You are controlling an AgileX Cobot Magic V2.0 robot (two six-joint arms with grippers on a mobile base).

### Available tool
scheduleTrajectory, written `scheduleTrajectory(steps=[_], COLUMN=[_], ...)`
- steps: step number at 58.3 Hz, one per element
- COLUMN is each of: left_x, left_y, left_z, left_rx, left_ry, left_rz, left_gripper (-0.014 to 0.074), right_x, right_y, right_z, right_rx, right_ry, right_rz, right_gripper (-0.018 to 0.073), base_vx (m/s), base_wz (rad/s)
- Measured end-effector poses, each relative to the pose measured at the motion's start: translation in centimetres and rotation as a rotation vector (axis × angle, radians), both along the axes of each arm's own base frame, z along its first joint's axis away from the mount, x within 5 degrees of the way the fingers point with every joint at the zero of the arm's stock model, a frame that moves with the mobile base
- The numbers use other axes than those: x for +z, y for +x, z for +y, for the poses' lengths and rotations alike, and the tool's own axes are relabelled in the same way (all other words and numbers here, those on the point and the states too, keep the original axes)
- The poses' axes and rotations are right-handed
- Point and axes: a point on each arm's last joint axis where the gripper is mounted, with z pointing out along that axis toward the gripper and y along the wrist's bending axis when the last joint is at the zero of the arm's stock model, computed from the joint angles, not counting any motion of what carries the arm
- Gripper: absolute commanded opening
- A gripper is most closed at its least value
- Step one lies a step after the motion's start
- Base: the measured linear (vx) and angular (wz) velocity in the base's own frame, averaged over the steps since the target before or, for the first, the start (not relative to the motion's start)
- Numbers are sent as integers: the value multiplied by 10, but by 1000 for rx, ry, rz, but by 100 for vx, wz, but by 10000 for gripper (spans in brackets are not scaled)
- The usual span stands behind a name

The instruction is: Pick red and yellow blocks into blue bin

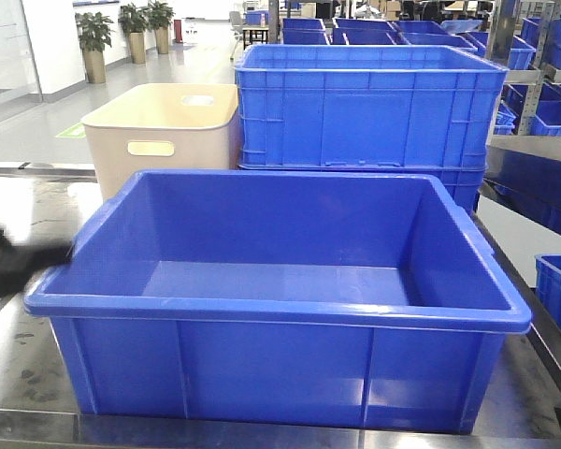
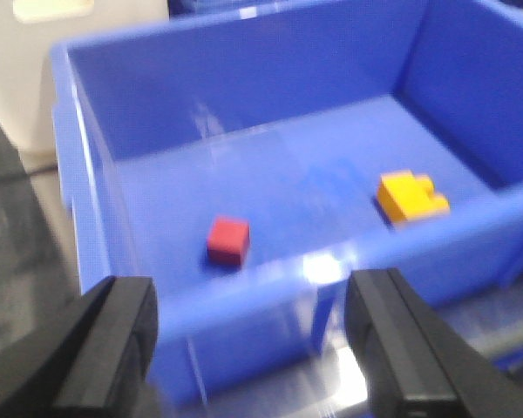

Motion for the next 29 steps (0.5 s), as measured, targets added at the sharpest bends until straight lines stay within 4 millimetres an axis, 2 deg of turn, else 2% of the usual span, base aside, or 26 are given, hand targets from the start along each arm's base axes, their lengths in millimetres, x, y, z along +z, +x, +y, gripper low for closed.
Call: scheduleTrajectory(steps=[6,7,15,21,29], left_x=[-22,-32,-60,-79,-104], left_y=[-30,-42,-76,-96,-112], left_z=[9,12,22,28,32], left_rx=[1,2,2,-1,-2], left_ry=[-2,-3,-7,-16,-19], left_rz=[8,8,4,0,11], left_gripper=[555,555,555,555,554], right_x=[0,-1,-1,-1,-1], right_y=[0,0,0,0,-1], right_z=[0,0,0,0,0], right_rx=[1,1,1,1,1], right_ry=[-2,-3,-3,-3,-5], right_rz=[6,7,8,8,13], right_gripper=[538,538,538,538,528], base_vx=[0,0,0,0,0], base_wz=[0,0,0,0,0])
